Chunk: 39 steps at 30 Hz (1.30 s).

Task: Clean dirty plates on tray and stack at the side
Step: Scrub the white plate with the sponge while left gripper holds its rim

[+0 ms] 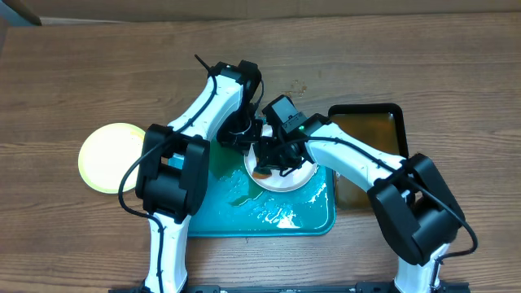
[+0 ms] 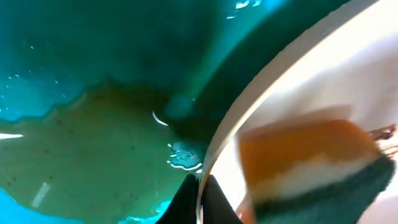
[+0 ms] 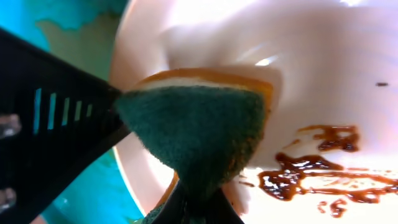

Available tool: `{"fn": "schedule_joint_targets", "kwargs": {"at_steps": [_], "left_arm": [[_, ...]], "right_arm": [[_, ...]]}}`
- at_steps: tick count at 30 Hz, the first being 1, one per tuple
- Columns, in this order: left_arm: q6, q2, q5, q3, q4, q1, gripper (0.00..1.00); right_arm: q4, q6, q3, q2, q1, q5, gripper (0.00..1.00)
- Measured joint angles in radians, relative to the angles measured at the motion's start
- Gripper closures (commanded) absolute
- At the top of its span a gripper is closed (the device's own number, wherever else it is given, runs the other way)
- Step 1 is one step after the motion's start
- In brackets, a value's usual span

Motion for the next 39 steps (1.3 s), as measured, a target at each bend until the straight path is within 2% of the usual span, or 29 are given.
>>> {"fn": "schedule_joint_targets", "kwargs": {"at_steps": [9,17,25,33,39], "left_arm": [[-0.002,0.002,0.019,0.000,-0.010,0.000,0.96],[-0.002,0.002,0.026,0.000,-0.010,-0.005,0.96],[-0.002,0.002,0.022,0.000,-0.010,-0.004,0.96],[-0.002,0.002,0.011,0.000,-0.010,-0.004,0.96],[-0.002,0.002,0.011,0.000,-0.010,-0.004,0.96]], "right_arm": [[-0.096,-0.020,0.024,0.035,-0.018,0.038,0.96],[-0.195,-0.086,0.025,0.014,-0.091,0.105,0.96],[-0.228,-0.150,0.025,-0.026,-0.107,0.193,0.96],[-0.250,-0.236,0.025,-0.150,-0.114,0.201,0.96],[-0.243,-0.320,0.018,-0.156,-0.116,0.202,0.96]]}}
